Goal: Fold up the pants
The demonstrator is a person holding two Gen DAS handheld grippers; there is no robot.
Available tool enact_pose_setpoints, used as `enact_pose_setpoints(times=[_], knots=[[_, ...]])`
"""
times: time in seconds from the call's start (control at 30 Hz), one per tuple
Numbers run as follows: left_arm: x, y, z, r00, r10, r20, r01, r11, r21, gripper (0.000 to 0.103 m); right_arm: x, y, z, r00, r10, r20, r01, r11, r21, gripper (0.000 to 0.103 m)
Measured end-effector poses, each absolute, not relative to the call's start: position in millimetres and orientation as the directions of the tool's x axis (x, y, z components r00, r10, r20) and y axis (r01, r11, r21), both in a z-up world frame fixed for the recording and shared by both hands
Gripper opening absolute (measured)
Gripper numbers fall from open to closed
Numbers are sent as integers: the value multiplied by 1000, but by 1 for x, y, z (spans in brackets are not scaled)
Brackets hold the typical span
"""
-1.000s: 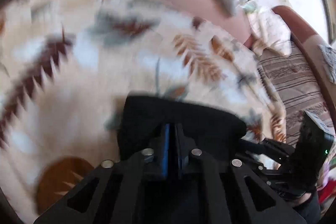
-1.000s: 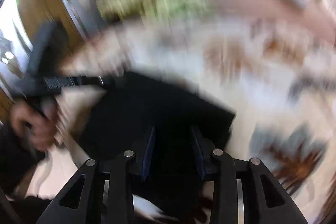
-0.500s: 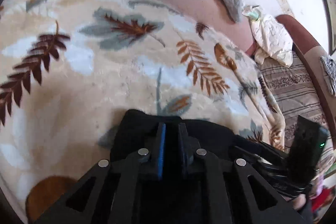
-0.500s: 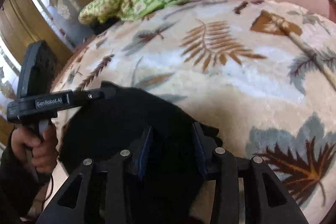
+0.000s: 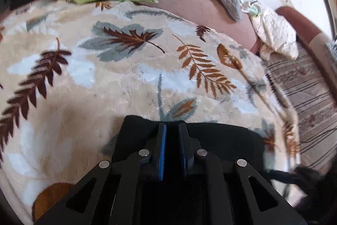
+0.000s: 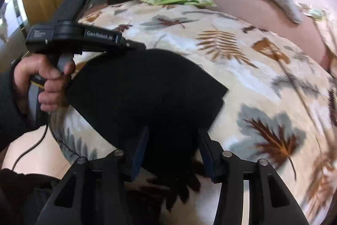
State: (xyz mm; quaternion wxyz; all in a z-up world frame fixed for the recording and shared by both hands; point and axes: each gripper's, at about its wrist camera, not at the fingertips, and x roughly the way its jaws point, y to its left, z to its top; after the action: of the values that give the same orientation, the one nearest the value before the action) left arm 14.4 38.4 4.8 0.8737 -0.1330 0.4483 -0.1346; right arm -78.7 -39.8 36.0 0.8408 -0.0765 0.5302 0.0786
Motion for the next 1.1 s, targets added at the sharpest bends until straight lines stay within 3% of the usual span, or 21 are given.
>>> enact_pose_setpoints(times=[0.23,0.33,0.47,1.1], knots=[[13,25,4,611,-276,-742,97,956,-276,14,-150,-72,135,655,-49,-754,9,998,-57,51],[12,21,3,620,-251,-743,92,964,-249,14,-179,-89,153,722,-29,-691,57,998,17,67],[11,19,1,624,-247,-741,106,967,-233,14,-193,-113,140,679,-55,-732,175,981,89,68],[12,27,-2,636,-277,-720,118,957,-265,14,-165,-91,110,602,-89,-794,214,975,53,69]])
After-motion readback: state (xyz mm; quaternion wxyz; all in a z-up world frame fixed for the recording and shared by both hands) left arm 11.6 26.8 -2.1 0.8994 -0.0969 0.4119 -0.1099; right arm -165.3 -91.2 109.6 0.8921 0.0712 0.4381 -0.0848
